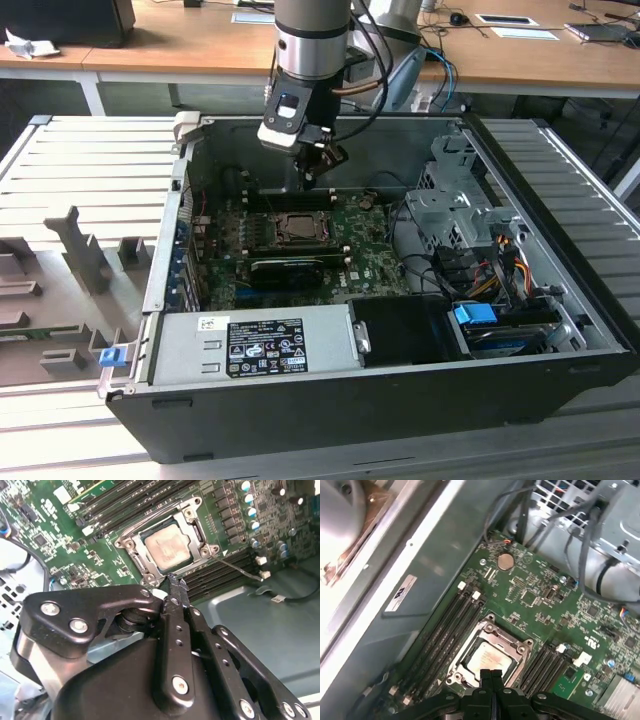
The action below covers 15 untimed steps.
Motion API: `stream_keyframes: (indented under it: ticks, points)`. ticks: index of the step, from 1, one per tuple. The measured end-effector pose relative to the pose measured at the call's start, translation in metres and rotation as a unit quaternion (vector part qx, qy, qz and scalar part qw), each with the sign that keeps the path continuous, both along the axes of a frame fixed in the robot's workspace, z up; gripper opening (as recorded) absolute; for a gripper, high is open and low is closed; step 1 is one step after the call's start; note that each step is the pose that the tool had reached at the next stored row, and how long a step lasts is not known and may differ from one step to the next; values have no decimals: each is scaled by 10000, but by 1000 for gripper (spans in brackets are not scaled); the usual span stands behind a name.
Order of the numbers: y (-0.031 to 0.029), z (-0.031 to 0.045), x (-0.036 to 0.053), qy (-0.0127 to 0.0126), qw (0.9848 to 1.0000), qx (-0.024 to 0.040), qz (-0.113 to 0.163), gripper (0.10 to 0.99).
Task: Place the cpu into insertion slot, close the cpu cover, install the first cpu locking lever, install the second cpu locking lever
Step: 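Install the first cpu locking lever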
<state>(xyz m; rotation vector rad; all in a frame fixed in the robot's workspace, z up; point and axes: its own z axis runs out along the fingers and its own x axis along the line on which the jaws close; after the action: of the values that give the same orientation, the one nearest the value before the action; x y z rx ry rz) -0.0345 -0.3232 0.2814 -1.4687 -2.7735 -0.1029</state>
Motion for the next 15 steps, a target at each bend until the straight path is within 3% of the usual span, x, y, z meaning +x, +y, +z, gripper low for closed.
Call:
stream_keyframes:
  ticks: [6,9,13,15]
  points:
    - [0,0,0,0,9990,-2,453,106]
    - [-1,0,0,1,9966,-4,819,106]
    - [0,-4,0,0,9903,-4,1388,106]
    - [0,-4,0,0,9888,-5,1496,106]
